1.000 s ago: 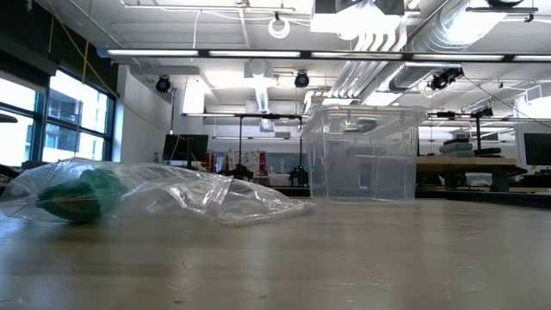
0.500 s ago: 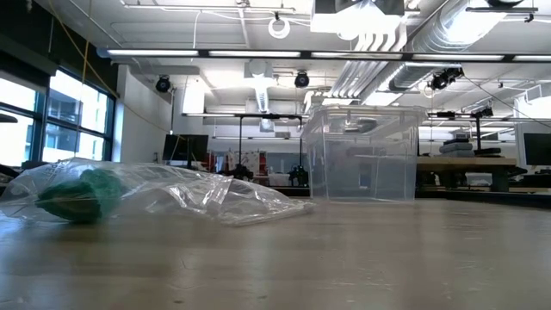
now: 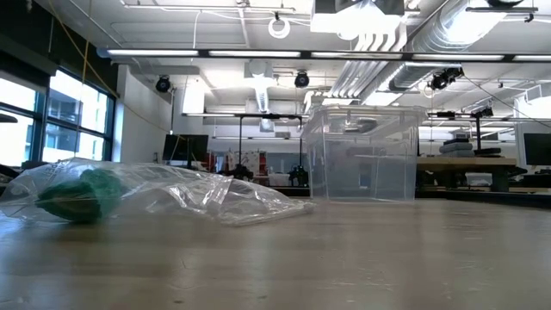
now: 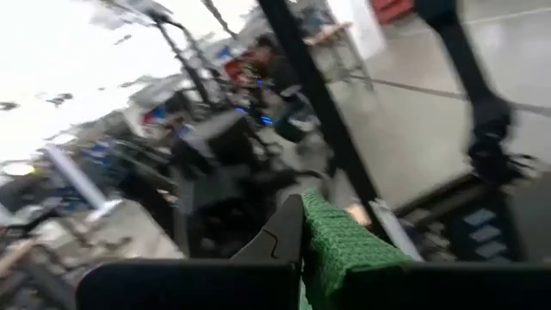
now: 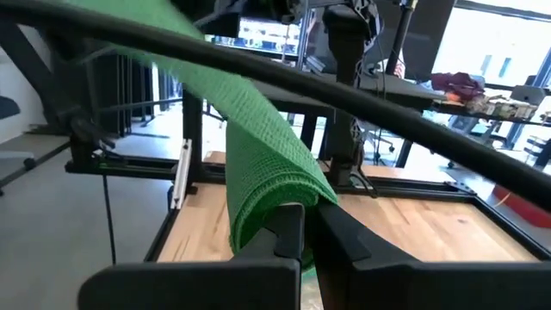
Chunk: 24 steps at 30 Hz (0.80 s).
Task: Roll bandage
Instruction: Roll the green bandage
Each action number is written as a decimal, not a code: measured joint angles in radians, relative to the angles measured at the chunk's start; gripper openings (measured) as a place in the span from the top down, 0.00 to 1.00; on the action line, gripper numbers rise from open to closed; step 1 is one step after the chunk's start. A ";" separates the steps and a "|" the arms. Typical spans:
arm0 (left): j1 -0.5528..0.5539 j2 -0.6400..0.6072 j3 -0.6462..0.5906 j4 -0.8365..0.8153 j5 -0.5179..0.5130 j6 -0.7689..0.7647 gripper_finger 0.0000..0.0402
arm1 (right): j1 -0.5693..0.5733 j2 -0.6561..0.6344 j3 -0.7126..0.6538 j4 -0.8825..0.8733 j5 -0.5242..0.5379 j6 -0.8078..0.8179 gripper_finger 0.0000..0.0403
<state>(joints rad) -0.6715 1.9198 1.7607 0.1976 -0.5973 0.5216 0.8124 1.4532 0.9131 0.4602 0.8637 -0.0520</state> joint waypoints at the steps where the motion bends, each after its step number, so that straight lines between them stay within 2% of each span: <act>1: 0.003 0.000 0.000 -0.031 0.027 -0.026 1.00 | 0.000 -0.001 0.000 0.000 0.000 0.000 1.00; 4: 0.005 0.006 0.000 -0.109 0.091 -0.099 0.99 | -0.001 -0.002 0.000 0.019 -0.001 -0.030 1.00; 8: 0.005 0.024 0.000 -0.150 0.098 -0.125 0.92 | -0.001 -0.003 0.000 0.052 0.003 -0.067 1.00; 16: -0.004 0.030 0.000 -0.359 -0.024 -0.071 0.73 | 0.003 -0.008 0.011 0.088 0.021 -0.088 1.00; 24: -0.003 0.030 0.002 -0.382 -0.081 0.014 0.59 | 0.014 -0.008 0.058 0.044 0.022 -0.076 1.00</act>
<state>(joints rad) -0.6746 1.9495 1.7624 -0.1843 -0.6780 0.5359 0.8265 1.4452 0.9714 0.5045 0.8860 -0.1279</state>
